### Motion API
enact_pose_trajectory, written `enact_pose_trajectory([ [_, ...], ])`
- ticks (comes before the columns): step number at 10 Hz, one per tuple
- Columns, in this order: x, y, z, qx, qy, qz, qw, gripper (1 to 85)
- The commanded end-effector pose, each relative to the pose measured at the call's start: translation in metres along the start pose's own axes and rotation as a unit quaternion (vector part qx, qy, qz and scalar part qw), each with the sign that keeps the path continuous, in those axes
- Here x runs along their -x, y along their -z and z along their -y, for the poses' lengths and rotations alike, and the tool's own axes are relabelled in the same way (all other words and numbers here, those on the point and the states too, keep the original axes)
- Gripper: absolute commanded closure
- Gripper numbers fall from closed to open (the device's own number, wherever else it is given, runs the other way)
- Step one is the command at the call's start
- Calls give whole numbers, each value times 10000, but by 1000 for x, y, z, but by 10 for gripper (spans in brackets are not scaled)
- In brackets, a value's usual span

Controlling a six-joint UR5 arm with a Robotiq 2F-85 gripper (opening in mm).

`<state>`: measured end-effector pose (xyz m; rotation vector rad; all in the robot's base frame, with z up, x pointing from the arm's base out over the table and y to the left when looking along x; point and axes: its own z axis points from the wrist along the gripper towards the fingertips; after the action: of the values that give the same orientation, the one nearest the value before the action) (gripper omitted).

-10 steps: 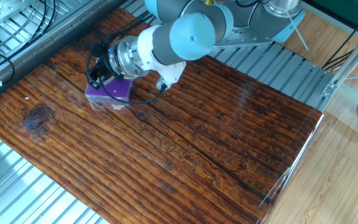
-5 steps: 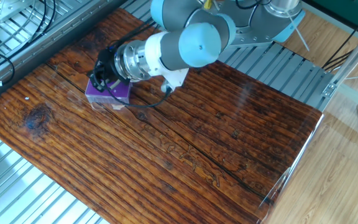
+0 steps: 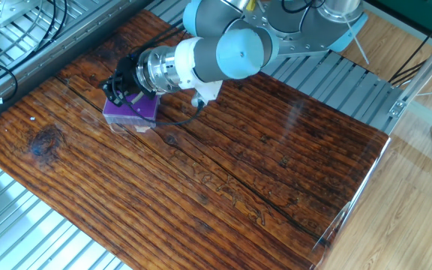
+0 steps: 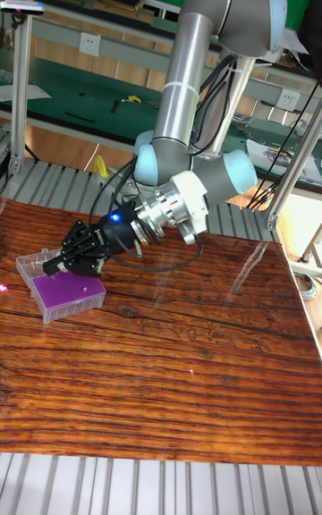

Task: Insert a small pipette tip into the holder for small pipette tips

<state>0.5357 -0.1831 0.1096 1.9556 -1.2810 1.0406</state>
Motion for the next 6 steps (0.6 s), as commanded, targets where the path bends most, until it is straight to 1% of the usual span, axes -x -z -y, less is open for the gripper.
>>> enact_pose_trajectory([
  [1,-1,-10,-9,4,37,-1,10000,847],
  [4,3,-8,-11,51,-14,3,10000,847],
  [6,6,-2,-11,153,-94,-93,9998,847],
])
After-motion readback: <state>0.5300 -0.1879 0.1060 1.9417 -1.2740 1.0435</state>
